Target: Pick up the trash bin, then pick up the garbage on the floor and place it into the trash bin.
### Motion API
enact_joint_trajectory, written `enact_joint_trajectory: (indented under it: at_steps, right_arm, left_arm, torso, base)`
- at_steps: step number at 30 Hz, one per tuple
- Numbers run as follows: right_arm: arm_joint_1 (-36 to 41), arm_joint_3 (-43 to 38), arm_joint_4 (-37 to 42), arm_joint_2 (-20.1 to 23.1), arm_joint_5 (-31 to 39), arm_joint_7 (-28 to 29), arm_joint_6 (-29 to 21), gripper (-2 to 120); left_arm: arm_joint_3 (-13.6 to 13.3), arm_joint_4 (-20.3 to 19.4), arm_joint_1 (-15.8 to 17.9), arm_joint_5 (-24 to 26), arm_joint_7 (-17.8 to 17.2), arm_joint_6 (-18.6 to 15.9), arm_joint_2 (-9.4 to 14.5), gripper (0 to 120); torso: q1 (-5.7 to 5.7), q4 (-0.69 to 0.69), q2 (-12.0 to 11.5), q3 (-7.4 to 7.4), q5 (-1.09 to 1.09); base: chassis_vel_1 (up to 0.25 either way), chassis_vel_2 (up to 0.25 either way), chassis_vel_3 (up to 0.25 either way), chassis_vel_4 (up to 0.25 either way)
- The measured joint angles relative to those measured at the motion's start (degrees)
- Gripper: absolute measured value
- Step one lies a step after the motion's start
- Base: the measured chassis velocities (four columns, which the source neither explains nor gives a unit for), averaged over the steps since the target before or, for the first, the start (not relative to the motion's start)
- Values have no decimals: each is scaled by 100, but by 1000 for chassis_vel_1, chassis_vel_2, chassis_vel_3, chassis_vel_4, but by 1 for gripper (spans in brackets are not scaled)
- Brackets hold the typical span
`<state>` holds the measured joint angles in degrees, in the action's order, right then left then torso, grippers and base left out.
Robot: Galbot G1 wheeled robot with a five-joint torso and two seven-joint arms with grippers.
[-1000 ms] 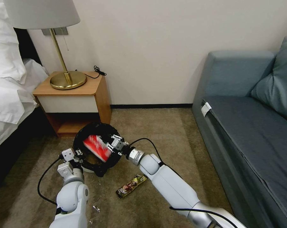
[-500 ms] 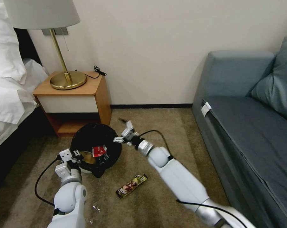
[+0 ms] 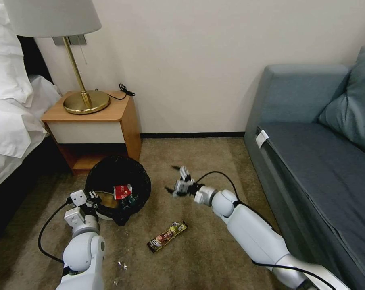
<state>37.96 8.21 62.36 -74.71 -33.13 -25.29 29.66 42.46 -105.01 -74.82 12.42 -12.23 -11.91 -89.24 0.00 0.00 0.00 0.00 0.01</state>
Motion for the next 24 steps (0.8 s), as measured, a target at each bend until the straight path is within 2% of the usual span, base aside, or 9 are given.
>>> enact_joint_trajectory:
  at_steps: [1, 4, 6, 7, 15, 18, 22, 24]
  right_arm:
    - [41, -28, 52, 29, -112, -583, 265, 100]
    - [71, -51, 98, 40, -158, -902, 402, 100]
    - [119, -132, 181, 55, -383, -1579, 707, 100]
    - [130, -141, 181, 58, -467, -1669, 766, 100]
    - [339, -270, -208, -38, -1319, -1891, 1017, 100]
    - [349, -297, -264, -55, -1413, -1904, 1023, 100]
    - [354, -394, -598, -142, -1696, -1699, 1035, 100]
    - [357, -445, -780, -198, -2033, -1423, 1033, 100]
  left_arm:
    - [-1, -1, -3, -2, 0, -2, -2, 4]
    - [0, 0, -3, -5, 0, -2, -3, 4]
    - [-7, 51, 0, -10, 0, -2, -24, 4]
    - [-16, 61, 0, -10, -1, -2, -33, 4]
    - [-34, 82, 20, 7, -16, -1, -67, 4]
    - [-18, 82, 25, 10, -17, 0, -65, 4]
    - [2, 81, 23, 27, -35, 6, -68, 4]
    - [-2, 81, -6, 42, -45, 20, -81, 4]
  torso:
    - [0, 0, 0, 0, -1]
    - [0, -1, 0, 0, 0]
    - [0, 0, 0, 0, -2]
    - [0, 0, 0, 0, -2]
    - [0, -1, 0, -1, -1]
    - [0, -1, 0, -1, -1]
    - [0, -1, 0, -1, -1]
    - [0, 0, 0, -1, -1]
  base:
    - [0, 0, 0, 0]
    - [0, 0, 0, 0]
    - [0, 0, 0, 0]
    - [0, 0, 0, 0]
    - [0, 0, 0, 0]
    - [0, 0, 0, 0]
    - [0, 0, 0, 0]
    - [0, 0, 0, 0]
